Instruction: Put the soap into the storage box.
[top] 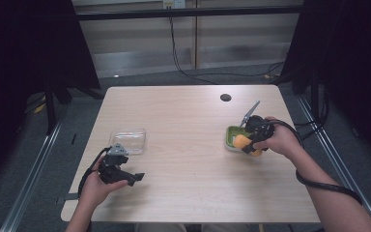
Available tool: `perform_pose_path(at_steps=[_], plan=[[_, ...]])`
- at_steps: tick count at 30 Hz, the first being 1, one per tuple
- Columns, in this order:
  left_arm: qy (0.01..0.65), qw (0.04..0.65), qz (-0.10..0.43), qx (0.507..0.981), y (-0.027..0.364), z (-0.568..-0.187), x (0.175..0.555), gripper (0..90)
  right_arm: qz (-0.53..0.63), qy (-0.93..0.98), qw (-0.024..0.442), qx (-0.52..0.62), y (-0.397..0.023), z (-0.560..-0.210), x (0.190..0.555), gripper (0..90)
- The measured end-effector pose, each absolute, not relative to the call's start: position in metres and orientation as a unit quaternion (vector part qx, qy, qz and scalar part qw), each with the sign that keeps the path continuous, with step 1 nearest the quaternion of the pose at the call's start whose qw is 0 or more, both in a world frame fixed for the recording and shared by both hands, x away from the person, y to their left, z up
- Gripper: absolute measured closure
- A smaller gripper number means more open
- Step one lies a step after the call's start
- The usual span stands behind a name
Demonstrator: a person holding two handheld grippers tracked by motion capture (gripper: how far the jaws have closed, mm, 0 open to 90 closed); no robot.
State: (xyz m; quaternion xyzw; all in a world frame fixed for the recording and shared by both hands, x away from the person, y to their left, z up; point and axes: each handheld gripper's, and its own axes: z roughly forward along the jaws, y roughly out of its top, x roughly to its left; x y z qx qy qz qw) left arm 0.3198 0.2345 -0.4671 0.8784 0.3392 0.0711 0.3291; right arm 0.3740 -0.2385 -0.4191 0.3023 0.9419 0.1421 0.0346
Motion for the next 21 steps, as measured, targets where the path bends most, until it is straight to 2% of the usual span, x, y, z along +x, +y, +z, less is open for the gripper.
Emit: perform_pose_path(at_steps=[21], plan=[[0.337,0.324,0.072,0.881,0.2343,-0.4657,0.3197,6.7,0.137,0.943,0.042,0.299,-0.2343,-0.4145,0.3833,50.5]])
